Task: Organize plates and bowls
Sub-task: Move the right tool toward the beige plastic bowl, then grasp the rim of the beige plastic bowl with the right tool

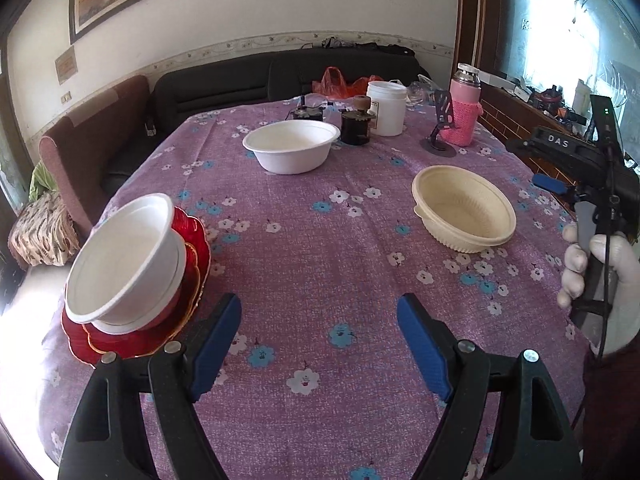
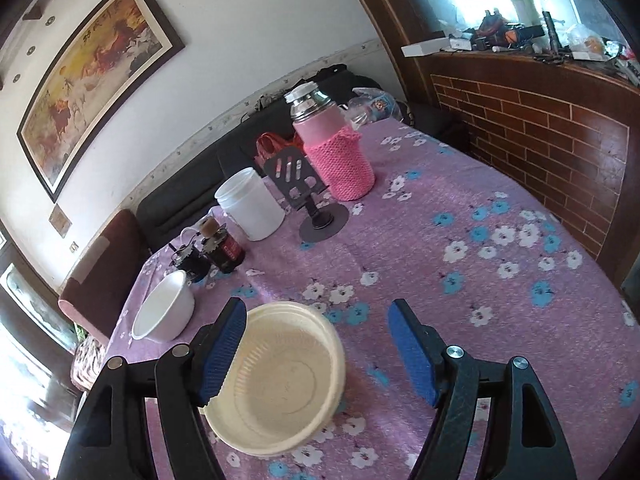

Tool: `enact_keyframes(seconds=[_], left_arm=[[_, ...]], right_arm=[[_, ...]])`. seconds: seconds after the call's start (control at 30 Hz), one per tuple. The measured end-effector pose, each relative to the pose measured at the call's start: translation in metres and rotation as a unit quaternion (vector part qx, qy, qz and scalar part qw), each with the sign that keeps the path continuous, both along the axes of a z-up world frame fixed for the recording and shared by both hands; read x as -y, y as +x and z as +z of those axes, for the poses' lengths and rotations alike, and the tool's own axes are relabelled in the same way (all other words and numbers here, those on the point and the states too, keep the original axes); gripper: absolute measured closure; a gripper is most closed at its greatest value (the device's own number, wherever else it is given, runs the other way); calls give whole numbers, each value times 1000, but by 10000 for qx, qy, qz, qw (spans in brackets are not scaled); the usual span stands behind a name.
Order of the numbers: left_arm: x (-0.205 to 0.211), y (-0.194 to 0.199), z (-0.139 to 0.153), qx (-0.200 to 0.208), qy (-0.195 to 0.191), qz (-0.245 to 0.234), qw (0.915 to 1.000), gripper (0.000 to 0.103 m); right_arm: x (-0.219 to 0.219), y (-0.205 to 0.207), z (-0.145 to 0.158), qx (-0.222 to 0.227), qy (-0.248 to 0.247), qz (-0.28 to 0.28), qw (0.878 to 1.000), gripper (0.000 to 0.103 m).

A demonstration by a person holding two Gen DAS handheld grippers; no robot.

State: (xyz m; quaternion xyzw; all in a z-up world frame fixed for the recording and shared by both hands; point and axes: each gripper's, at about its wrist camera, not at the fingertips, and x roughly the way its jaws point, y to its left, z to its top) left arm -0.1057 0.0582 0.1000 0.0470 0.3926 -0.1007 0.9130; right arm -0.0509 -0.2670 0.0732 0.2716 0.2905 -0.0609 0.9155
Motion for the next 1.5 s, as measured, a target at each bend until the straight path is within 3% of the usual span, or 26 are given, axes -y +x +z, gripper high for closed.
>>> enact_keyframes(seconds=[0.23, 0.47, 0.63, 0.77, 0.8, 0.97, 1.23, 1.5], left_arm=[[5, 17, 1, 59, 23, 220, 9997, 23], [46, 63, -12, -302, -463, -14, 9985, 24], [75, 100, -14, -414, -646, -164, 9969, 24], [90, 123, -21, -570, -874, -273, 9942, 24], [94, 126, -23, -583, -865, -273, 9942, 24], [110, 144, -35, -653, -790, -344, 9941, 24], [111, 172, -58, -1101, -997, -297, 9885, 24], [121, 174, -73, -1217, -947, -400, 9872, 25]], right_arm=[[-8, 16, -32, -128, -39, 226, 9997, 26], [18, 21, -56, -400, 592, 168, 9973, 26], [13, 26, -60, -598, 480, 262, 9967, 26], [11, 26, -60, -643, 362, 231, 9970, 37], [11, 27, -61, -671, 344, 230, 9969, 42], [9, 29, -61, -735, 304, 260, 9965, 50], [-2, 35, -70, -1049, 152, 355, 9937, 52], [-12, 38, -73, -1227, 61, 489, 9912, 57]])
